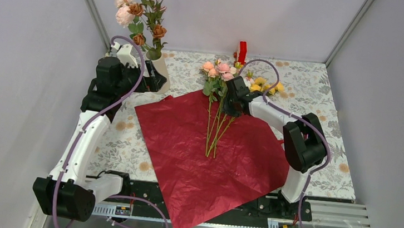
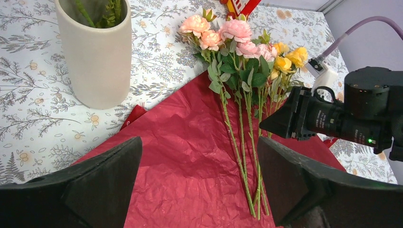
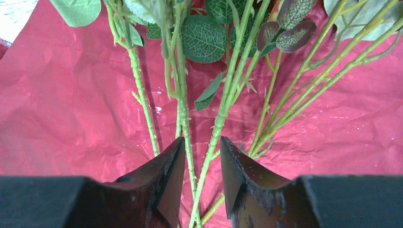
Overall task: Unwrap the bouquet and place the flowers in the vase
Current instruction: Pick up the fake flower from the wrapping paper, then insert the fake flower into the vase.
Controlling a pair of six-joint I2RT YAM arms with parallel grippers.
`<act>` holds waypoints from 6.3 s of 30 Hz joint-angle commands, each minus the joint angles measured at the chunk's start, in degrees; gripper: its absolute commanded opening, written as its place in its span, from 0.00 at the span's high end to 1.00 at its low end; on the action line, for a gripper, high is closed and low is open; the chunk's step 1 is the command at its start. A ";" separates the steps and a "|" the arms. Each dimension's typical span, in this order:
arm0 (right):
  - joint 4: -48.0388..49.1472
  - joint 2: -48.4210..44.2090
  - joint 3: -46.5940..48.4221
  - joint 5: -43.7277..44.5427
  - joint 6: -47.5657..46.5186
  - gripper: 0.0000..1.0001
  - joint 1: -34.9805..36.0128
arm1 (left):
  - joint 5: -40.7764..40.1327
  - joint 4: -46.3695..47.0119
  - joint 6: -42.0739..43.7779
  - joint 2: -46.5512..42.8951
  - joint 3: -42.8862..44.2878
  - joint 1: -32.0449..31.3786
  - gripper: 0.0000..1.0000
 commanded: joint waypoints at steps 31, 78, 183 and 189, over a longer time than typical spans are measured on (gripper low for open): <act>1.43 8.43 5.23 2.37 2.97 0.82 -3.04 | 1.51 1.13 0.35 -0.83 1.84 1.11 0.01; 16.37 -39.41 -10.57 -26.12 -12.12 1.00 2.77 | 15.04 12.16 -3.56 -8.28 -3.33 -11.12 0.02; 4.60 -57.83 -24.19 -19.93 -15.29 0.20 -15.57 | -7.55 54.12 -4.41 14.84 11.91 9.50 1.00; 4.54 -57.87 -24.69 -20.59 -15.10 0.20 -16.25 | -5.12 56.95 -5.15 16.20 9.52 9.50 1.00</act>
